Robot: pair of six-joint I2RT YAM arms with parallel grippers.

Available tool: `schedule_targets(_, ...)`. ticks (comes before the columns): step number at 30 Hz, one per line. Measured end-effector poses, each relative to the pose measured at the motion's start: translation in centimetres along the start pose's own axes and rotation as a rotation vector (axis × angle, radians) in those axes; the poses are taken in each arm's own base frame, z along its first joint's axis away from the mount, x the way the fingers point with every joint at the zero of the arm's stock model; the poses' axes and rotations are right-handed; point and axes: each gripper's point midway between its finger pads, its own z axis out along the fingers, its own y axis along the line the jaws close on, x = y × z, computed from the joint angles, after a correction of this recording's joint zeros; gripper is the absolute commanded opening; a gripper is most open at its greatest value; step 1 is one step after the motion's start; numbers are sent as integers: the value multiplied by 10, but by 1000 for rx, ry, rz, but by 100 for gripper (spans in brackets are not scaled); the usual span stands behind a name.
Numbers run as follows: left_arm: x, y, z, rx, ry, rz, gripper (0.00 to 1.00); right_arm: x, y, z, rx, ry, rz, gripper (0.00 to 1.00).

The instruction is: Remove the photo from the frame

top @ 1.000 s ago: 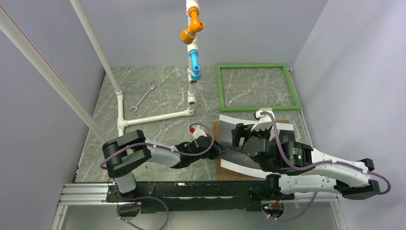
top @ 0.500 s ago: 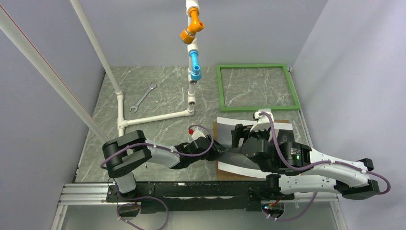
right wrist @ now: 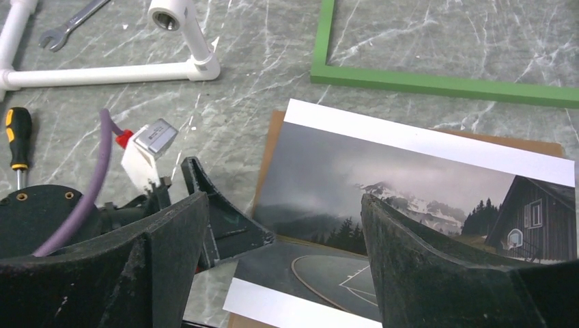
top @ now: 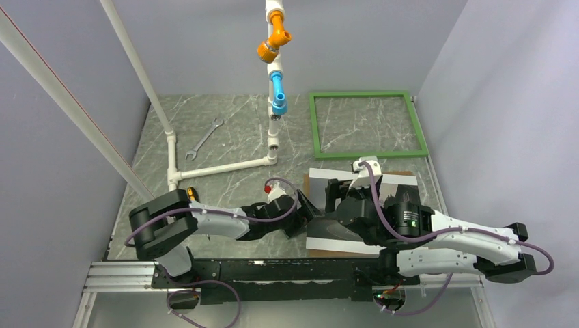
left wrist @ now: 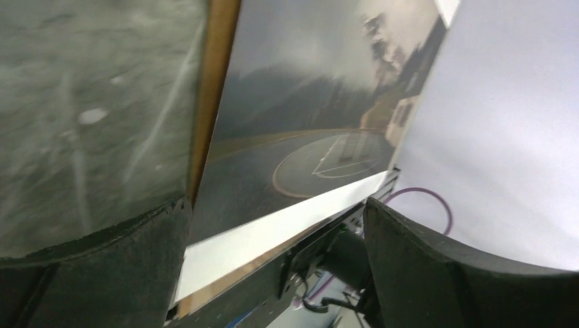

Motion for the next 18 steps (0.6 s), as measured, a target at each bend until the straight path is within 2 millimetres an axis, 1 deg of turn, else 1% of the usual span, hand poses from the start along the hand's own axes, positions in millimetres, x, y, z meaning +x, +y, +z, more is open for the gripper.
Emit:
schedule_targets(4, -2, 17, -16, -104, 1, 19, 99, 5, 0, 5, 16, 5, -11, 86)
schedule_targets(6, -4, 21, -26, -132, -2, 29, 99, 9, -3, 11, 33, 8, -7, 86)
schedule_targets(9, -11, 26, -45, -136, -19, 59, 99, 20, -11, 25, 71, 34, -7, 86)
schedule_targets(12, -22, 31, -68, -151, -58, 135, 99, 31, -19, 41, 109, 72, -9, 86)
schedule_targets(14, -34, 26, -84, -150, -100, 217, 99, 37, -23, 50, 130, 99, -5, 88)
schedule_targets(15, -40, 22, -92, -146, -122, 259, 99, 40, -25, 55, 138, 114, 0, 93)
schedule_targets(17, -54, 8, -110, -121, -179, 345, 99, 46, -30, 63, 148, 141, 19, 98)
schedule_targets(18, -60, 2, -117, -107, -199, 371, 99, 47, -32, 66, 149, 150, 29, 99)
